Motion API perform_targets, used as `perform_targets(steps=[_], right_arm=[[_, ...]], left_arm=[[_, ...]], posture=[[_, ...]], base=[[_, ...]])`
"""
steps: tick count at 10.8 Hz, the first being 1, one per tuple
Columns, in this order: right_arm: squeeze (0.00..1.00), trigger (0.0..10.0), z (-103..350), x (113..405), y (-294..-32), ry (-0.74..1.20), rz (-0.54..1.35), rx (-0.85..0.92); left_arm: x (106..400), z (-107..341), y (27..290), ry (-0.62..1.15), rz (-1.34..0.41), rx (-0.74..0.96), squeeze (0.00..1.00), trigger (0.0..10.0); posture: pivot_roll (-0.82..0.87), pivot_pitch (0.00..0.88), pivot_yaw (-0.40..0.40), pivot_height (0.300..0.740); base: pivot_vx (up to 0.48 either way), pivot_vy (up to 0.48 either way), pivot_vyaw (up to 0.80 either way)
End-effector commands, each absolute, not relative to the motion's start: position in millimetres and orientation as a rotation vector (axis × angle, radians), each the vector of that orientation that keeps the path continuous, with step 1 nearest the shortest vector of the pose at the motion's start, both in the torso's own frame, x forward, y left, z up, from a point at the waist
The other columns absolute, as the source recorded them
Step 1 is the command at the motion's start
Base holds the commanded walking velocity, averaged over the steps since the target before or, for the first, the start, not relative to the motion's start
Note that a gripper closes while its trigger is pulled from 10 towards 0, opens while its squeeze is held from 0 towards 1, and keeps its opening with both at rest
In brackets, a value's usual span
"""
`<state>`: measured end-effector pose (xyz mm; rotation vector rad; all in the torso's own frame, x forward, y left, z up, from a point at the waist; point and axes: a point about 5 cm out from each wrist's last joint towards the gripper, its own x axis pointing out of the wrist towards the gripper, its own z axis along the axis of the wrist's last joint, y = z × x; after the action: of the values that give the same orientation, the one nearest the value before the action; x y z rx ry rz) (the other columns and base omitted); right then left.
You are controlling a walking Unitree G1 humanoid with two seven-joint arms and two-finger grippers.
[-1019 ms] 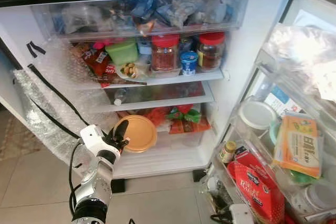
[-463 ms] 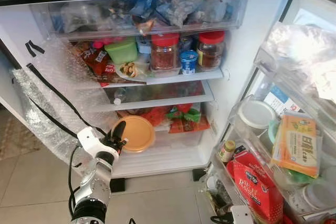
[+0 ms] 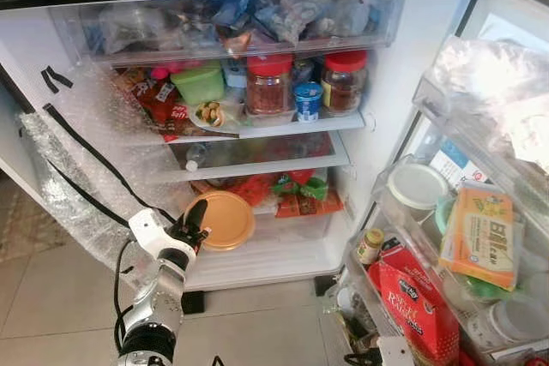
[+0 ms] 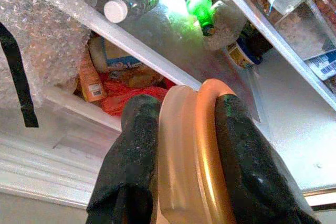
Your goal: Restocking fridge
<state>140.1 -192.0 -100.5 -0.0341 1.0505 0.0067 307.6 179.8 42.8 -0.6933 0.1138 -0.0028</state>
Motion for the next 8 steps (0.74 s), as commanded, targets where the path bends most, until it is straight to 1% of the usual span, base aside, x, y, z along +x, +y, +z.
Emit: perform_targets(steps=[1, 5, 7, 8], right_arm=[[0.00, 10.0, -102.8, 133.2, -193.7, 1.076, -0.001, -0.028], [0.00, 10.0, -102.8, 133.0, -194.5, 1.073, -0.022, -0.008], [0.00, 10.0, -102.5, 133.3, -195.9, 1.073, -0.007, -0.035], [0.00, 10.0, -102.4, 133.3, -195.9, 1.072, -0.002, -0.039]], left_arm=[[309.5, 44.9, 181.2, 0.100, -0.004, -0.695, 0.00, 10.0], [310.4, 44.2, 181.7, 0.099, -0.003, -0.695, 0.00, 10.0], [310.6, 43.7, 181.3, 0.100, -0.004, -0.698, 0.00, 10.0], [310.7, 43.9, 181.3, 0.098, -0.003, -0.698, 0.00, 10.0]], posture=[[-0.15, 0.052, 0.006, 0.740], [-0.15, 0.057, 0.004, 0.740], [-0.15, 0.058, 0.004, 0.740], [-0.15, 0.058, 0.004, 0.740]], base=[[0.000, 0.000, 0.00], [0.000, 0.000, 0.00], [0.000, 0.000, 0.00], [0.240, 0.000, 0.00]])
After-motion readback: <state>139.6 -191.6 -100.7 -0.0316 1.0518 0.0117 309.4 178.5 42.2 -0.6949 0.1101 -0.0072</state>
